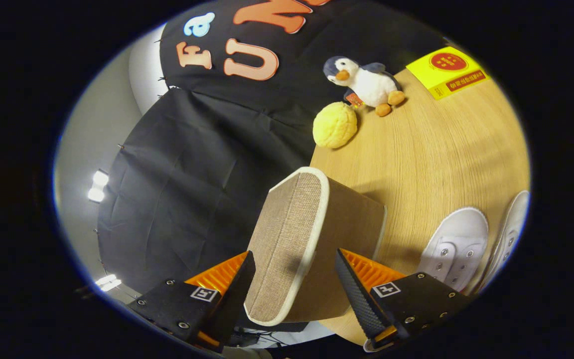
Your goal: Open the storage box then place both shoes into the box .Put the left shoe in first, then the right shoe, with the right side of both shoes facing outward in a uniform manner.
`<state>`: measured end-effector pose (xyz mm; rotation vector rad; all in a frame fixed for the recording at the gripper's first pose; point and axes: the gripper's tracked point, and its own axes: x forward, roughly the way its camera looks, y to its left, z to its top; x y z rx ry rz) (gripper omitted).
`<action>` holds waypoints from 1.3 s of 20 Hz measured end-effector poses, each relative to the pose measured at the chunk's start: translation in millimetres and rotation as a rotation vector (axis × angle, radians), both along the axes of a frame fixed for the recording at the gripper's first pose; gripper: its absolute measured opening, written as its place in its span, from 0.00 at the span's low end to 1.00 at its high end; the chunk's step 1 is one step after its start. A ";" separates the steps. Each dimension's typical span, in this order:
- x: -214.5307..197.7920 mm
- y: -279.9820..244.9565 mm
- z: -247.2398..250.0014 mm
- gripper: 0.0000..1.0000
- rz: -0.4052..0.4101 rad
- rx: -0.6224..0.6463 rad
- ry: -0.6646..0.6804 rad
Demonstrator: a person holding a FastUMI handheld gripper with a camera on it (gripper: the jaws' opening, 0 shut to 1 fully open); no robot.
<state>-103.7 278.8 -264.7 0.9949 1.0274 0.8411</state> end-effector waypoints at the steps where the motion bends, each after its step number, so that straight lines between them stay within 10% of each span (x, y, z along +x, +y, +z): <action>1: -2.9 3.3 -4.5 0.96 0.016 0.008 0.012; 9: -19.1 22.3 3.0 0.94 0.095 0.145 0.089; 18: -5.4 17.0 15.3 0.16 0.020 0.169 0.112; 26: 1.0 20.3 61.6 0.06 0.027 0.235 0.115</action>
